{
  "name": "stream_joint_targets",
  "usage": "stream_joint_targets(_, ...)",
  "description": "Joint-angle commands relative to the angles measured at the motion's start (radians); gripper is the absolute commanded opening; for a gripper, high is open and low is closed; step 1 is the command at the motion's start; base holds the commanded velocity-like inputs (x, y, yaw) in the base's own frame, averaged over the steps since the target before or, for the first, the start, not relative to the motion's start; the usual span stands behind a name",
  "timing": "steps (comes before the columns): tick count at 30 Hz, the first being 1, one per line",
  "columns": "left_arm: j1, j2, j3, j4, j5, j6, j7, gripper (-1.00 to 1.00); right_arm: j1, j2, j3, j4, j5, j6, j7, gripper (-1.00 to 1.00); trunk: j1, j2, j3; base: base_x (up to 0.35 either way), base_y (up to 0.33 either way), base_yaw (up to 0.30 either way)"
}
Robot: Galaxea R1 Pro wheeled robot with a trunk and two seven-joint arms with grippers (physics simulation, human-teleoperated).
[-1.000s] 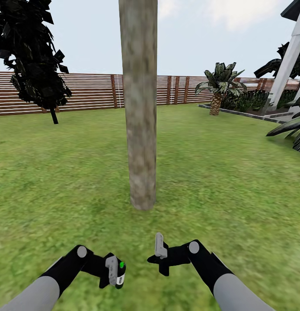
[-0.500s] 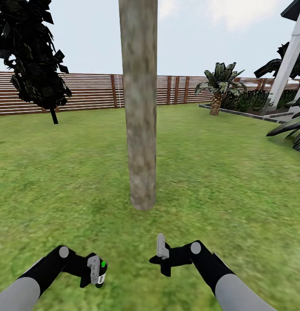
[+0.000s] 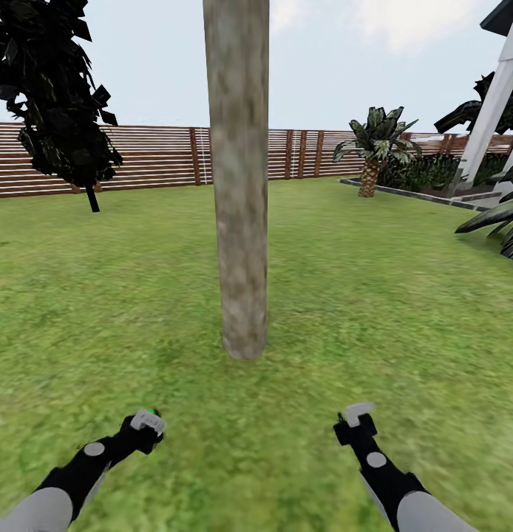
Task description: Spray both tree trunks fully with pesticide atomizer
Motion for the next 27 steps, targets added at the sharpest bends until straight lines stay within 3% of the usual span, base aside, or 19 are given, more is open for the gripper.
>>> stream_joint_targets(1, -0.001, -0.008, 0.029, 0.025, 0.016, -0.005, 0.075, -1.00, -0.001, -0.001, -0.012, 0.014, 0.010, -0.005, -0.039, 1.00, 0.000, 0.000, -0.001, 0.000, 0.000, 0.000)
stream_joint_targets(4, -0.001, -0.032, 0.045, 0.072, 0.046, -0.003, 0.200, -1.00, 0.007, -0.005, -0.019, 0.026, 0.008, -0.008, -0.067, 1.00, 0.000, 0.000, -0.001, 0.000, 0.000, 0.000)
stream_joint_targets(8, 0.004, -0.047, 0.050, 0.093, 0.057, 0.002, 0.250, -1.00, 0.076, -0.025, -0.023, 0.032, -0.007, -0.052, -0.075, 1.00, 0.000, 0.000, -0.001, 0.000, 0.000, 0.000)
stream_joint_targets(9, 0.004, -0.050, 0.050, 0.097, 0.058, 0.010, 0.253, -1.00, 0.095, -0.027, -0.025, 0.033, -0.026, -0.088, -0.076, 1.00, 0.000, 0.000, -0.001, 0.000, 0.000, 0.000)
stream_joint_targets(12, 0.005, -0.065, 0.056, 0.111, 0.058, 0.114, 0.259, -1.00, 0.156, -0.030, -0.039, 0.034, -0.165, -0.246, -0.077, 1.00, 0.000, 0.000, -0.001, 0.000, 0.000, 0.000)
stream_joint_targets(15, 0.005, -0.070, 0.056, 0.107, 0.058, 0.196, 0.259, -1.00, 0.177, -0.031, -0.042, 0.036, -0.220, -0.280, -0.073, 1.00, 0.000, 0.000, -0.001, 0.000, 0.000, 0.000)
stream_joint_targets(22, -0.002, -0.098, 0.055, 0.102, 0.058, 0.281, 0.260, -1.00, 0.194, -0.032, -0.042, 0.037, -0.239, -0.291, -0.071, 1.00, 0.000, 0.000, -0.001, 0.218, -0.091, 0.000)
stream_joint_targets(27, -0.007, -0.139, 0.052, 0.025, 0.056, 0.338, 0.260, -1.00, 0.195, -0.032, -0.042, 0.037, -0.239, -0.291, -0.071, 1.00, 0.000, 0.000, -0.001, 0.212, -0.256, 0.000)
